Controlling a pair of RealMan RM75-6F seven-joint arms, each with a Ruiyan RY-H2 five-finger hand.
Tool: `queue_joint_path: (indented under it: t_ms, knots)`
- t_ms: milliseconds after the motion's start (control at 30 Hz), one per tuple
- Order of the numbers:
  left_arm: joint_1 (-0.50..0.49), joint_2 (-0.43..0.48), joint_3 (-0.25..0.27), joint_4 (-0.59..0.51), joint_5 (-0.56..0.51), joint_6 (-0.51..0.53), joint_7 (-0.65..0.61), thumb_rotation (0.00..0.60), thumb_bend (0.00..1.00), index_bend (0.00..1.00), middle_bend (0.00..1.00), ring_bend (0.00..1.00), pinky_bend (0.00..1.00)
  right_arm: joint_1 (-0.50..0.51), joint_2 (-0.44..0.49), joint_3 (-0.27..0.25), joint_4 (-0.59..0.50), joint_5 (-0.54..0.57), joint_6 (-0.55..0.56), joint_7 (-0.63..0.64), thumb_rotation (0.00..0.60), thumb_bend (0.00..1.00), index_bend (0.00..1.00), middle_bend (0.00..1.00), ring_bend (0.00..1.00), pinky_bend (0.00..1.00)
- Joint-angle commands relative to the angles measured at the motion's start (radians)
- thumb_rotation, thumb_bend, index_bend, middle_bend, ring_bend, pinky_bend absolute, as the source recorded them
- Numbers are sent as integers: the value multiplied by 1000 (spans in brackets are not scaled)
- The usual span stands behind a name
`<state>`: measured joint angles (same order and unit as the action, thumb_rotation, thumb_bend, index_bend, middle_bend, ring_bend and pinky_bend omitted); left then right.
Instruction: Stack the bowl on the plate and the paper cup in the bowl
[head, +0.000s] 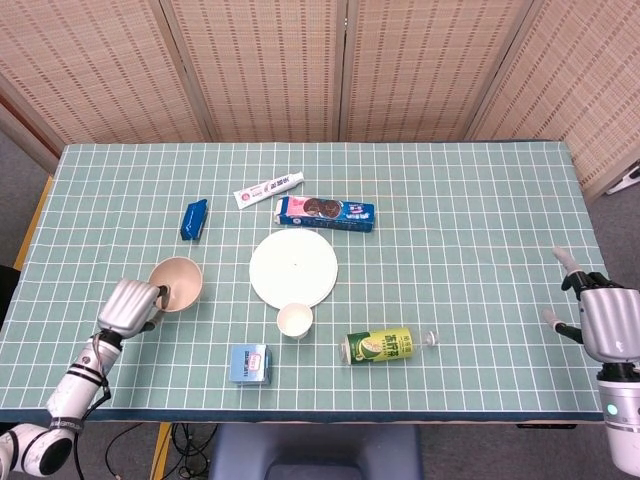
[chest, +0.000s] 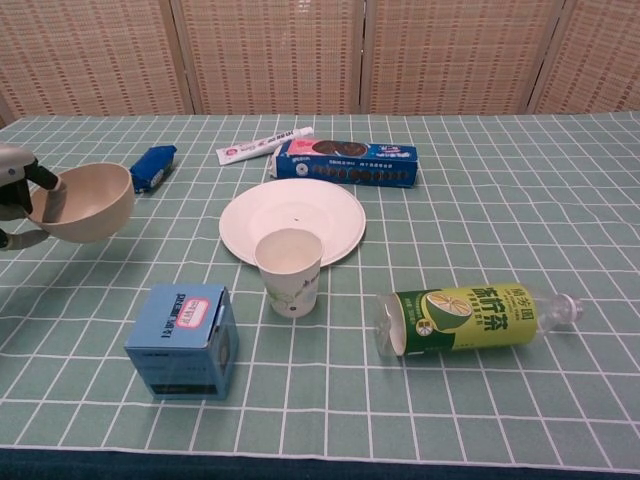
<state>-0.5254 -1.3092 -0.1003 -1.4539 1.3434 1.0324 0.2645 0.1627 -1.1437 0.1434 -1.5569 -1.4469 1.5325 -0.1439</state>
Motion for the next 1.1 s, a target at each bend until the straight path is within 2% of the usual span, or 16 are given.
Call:
queue_joint_path:
  t_ms: [33, 267, 567, 1100]
  knots:
    - [-37, -9, -23, -24, 1, -23, 14, 600, 397, 620, 995, 931, 1000, -1, 1, 0, 1, -1, -2, 1, 600, 32, 171, 498, 472, 685]
    - [-127, -56, -68, -50, -26, -87, 57, 600, 397, 620, 994, 930, 1000, -4, -2, -1, 4, -1, -5, 2, 600, 32, 171, 498, 472, 685]
    - [-239, -150, -111, -13, -90, -161, 115, 600, 397, 620, 994, 930, 1000, -3, 0, 3, 5, -1, -11, 0, 600, 32, 171, 498, 472, 685]
    - [-421, -312, -144, 135, -251, -269, 245, 600, 397, 619, 994, 929, 1000, -11, 4, 5, 10, 6, -15, 5, 600, 32, 171, 498, 473, 685]
